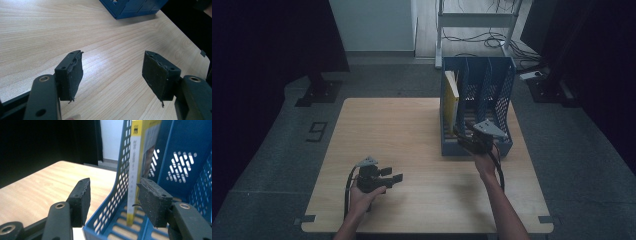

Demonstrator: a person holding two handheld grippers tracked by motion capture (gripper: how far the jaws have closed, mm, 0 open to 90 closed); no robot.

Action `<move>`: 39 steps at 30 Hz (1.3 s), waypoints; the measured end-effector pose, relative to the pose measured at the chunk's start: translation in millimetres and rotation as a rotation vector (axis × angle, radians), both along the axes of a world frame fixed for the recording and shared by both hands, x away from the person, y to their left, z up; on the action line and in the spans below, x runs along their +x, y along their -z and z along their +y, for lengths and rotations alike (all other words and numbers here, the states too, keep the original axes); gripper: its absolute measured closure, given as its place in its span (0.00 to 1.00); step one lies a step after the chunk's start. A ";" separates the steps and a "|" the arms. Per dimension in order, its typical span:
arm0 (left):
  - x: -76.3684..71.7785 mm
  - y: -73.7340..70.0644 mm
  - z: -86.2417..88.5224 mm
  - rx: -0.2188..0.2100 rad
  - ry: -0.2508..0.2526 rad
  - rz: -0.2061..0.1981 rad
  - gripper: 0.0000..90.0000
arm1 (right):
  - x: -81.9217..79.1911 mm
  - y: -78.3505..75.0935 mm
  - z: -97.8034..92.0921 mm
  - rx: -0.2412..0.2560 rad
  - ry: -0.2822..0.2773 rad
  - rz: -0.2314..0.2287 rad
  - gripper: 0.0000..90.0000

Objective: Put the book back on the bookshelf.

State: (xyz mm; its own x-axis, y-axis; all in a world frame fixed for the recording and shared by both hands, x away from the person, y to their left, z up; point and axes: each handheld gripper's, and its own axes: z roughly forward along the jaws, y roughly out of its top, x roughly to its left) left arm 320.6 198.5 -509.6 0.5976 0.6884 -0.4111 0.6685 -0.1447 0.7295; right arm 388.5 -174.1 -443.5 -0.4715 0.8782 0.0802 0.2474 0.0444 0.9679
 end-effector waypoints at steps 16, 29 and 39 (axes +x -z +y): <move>-0.1 2.4 -0.1 0.012 -0.003 0.005 0.36 | -57.0 32.5 -18.4 -0.046 -0.030 0.018 0.47; 0.6 6.7 0.2 0.028 -0.013 0.015 0.36 | -84.3 73.9 -28.1 -0.099 -0.058 0.062 0.46; -0.6 9.5 -2.4 0.042 -0.011 0.018 0.36 | -83.7 85.6 -24.7 -0.116 -0.073 0.101 0.45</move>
